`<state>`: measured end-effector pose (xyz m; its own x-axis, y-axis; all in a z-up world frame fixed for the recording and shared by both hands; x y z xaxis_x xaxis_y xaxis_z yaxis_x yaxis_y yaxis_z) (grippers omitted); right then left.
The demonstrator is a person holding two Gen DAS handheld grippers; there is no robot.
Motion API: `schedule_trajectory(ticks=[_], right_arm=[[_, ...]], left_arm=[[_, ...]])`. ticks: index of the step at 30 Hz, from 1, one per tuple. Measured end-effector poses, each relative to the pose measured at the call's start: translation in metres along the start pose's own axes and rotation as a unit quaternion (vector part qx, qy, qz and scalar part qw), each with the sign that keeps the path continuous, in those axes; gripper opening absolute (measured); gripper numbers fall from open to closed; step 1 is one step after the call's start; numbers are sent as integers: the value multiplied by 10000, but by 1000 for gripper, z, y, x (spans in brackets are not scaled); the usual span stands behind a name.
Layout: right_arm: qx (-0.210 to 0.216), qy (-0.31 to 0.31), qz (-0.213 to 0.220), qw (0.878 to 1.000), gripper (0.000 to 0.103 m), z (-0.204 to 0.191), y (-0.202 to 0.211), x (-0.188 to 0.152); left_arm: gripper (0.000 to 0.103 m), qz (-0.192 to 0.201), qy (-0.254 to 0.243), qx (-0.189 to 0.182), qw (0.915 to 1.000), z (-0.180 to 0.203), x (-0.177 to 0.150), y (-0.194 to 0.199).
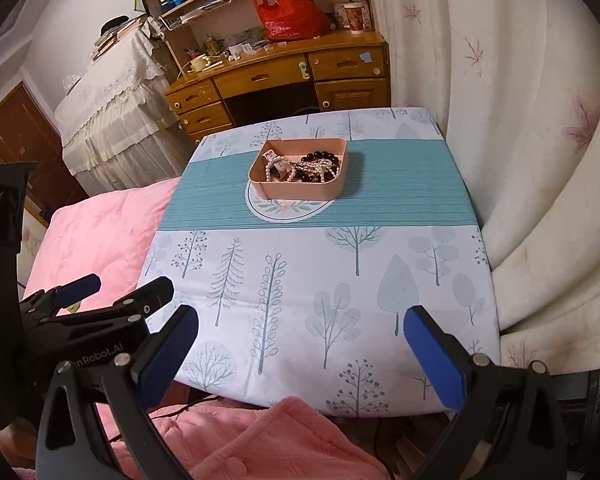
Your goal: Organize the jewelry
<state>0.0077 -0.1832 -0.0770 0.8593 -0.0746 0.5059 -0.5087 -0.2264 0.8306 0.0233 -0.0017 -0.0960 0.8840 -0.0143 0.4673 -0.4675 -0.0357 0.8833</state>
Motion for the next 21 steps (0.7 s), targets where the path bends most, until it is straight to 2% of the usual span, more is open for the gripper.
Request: schedule_trajectory(ticks=[21], right_arm=[[-69, -10, 9, 10000, 103, 2, -2, 7]], left_arm=[[102, 124, -202, 57, 9997, 9, 13, 1]])
Point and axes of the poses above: each gripper's, at about its wrist camera, not at the fingertips, and y roughly against the way its jaws point, z to its right, x to its top, the point moved 6 cm from there along -y, roughly the way its jaws point, and after that the axes turned 4 degrees about -y, right-handed, at the moved point
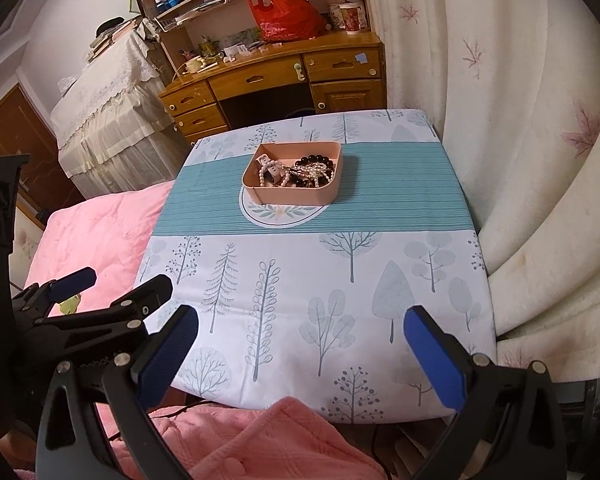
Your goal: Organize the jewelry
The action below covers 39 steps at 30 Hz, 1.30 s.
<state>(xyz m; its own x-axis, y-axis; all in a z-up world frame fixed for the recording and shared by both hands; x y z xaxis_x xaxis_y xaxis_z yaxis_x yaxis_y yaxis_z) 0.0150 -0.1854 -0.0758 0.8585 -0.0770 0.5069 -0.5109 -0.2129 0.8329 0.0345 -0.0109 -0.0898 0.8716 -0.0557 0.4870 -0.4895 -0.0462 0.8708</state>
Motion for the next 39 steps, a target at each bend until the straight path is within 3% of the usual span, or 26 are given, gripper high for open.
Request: schedule_trajectory(ticks=[39], right_arm=[[-70, 12, -27, 10000, 103, 12, -2, 2]], left_arm=[[102, 84, -29, 159, 9998, 14, 4, 6]])
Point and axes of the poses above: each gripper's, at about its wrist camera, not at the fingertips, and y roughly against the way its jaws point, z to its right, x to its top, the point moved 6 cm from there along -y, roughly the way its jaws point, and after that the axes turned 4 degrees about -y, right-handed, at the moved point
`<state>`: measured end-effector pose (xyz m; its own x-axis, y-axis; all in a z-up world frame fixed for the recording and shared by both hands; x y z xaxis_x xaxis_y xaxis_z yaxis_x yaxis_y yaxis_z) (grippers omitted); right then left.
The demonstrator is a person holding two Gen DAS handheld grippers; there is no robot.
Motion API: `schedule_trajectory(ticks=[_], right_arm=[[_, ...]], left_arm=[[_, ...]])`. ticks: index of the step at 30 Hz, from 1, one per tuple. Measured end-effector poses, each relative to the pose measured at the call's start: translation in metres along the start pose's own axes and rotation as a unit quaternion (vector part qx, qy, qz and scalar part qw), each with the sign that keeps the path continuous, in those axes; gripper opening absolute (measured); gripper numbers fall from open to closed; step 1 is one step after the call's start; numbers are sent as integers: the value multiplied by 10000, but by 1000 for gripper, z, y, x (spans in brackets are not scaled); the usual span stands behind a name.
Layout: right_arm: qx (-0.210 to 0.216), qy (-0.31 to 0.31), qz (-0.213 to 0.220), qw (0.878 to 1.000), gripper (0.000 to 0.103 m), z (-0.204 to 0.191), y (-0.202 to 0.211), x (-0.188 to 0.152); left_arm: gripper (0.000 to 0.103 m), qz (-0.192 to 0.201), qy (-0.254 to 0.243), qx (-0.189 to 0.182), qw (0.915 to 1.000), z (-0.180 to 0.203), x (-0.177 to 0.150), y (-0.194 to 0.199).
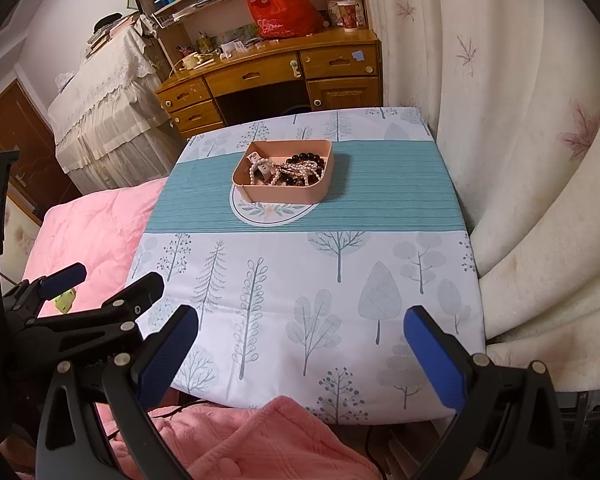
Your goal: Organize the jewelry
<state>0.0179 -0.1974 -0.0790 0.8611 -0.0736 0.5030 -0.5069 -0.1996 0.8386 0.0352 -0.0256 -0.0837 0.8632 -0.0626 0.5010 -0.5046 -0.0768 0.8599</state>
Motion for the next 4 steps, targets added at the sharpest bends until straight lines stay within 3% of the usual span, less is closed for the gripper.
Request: schedule_trajectory(ticks=[4], right_arm=[[-15, -3, 29, 10000, 103, 2, -1, 1]], left_arm=[[102, 110, 37, -18, 9999, -1, 3, 3]])
Point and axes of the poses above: each gripper's, at about its wrist camera, not at the fingertips, and y roughly against the way its jaws point, z to its right, x to its top, the point moved 6 cm from there along -y, roughly the way its jaws point, and after that the axes turned 4 degrees about -y, right-handed, at the moved point
